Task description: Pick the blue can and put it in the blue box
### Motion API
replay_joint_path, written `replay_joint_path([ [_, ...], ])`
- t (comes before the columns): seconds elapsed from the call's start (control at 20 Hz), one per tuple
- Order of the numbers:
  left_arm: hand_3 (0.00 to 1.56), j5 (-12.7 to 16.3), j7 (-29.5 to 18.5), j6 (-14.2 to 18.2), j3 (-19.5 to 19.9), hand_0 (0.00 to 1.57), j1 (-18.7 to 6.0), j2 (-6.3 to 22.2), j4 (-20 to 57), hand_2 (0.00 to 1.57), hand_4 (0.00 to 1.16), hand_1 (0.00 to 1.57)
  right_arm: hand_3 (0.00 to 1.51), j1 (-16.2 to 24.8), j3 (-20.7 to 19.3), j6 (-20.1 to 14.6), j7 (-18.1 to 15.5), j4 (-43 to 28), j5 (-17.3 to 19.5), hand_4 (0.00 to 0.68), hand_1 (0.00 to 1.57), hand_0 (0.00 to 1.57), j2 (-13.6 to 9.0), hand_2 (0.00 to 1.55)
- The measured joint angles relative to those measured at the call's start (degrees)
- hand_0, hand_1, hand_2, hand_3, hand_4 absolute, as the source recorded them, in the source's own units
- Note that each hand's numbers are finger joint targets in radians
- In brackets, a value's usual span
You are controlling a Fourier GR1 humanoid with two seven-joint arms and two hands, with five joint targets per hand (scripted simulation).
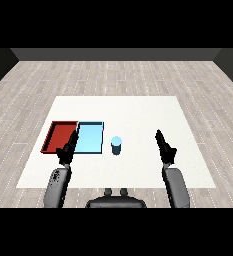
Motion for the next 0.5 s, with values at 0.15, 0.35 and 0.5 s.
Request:
replay_joint_path([
  [0.15, 0.00, -0.3, 0.0, 0.2, 0.8, 0.00, -0.2, -0.1, -0.3, 0.00, 0.00, 0.00, 0.00, -0.9, 1.1, -1.6, 0.7, -0.1, 1.5, 0.000, 0.00, 0.00, 2.0, 0.00],
  [0.35, 0.00, 0.6, -0.9, -0.2, 1.7, 0.00, -1.2, -0.1, -3.2, 0.00, 0.00, 0.00, 0.00, -3.7, 5.7, -6.0, 0.6, 0.2, 2.0, 0.000, 0.00, 0.00, 4.8, 0.00],
  [0.5, 0.00, 2.7, -9.2, -2.0, 2.5, 0.00, -0.8, -0.9, -4.8, 0.00, 0.00, 0.00, 0.00, -5.1, 8.0, -5.8, -3.8, 0.0, -1.8, 0.000, 0.00, 0.00, 5.7, 0.00],
])
